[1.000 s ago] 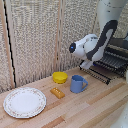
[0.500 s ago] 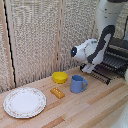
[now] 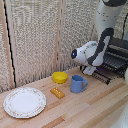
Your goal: Position your gripper near the tray handle while precisely lining it up. Firmly yet gently grip the handle, ensuring a strong hold. Slide the tray into the oven in a steady manner until it's entirely inside. Relinquish the handle as it sits within the oven and extract your gripper with care.
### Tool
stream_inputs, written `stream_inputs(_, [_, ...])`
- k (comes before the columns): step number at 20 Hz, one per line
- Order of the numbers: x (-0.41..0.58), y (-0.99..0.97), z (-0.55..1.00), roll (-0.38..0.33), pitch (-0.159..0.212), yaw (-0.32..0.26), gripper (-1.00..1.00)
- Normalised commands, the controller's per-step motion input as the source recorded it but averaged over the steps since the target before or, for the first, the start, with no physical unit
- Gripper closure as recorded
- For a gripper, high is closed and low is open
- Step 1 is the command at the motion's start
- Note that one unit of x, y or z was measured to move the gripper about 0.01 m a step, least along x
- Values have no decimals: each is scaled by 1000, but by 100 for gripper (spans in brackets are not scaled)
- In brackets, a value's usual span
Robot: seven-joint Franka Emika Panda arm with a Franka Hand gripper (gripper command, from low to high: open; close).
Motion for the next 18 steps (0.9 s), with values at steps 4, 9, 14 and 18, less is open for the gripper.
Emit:
stream_inputs(4, [-80,-201,0,-37,18,94,100])
stream_inputs(9, [-133,-557,270,100,51,132,100])
stream_inputs(14, [-15,-631,563,132,49,84,100])
stream_inputs(18, [0,-552,641,95,25,47,100])
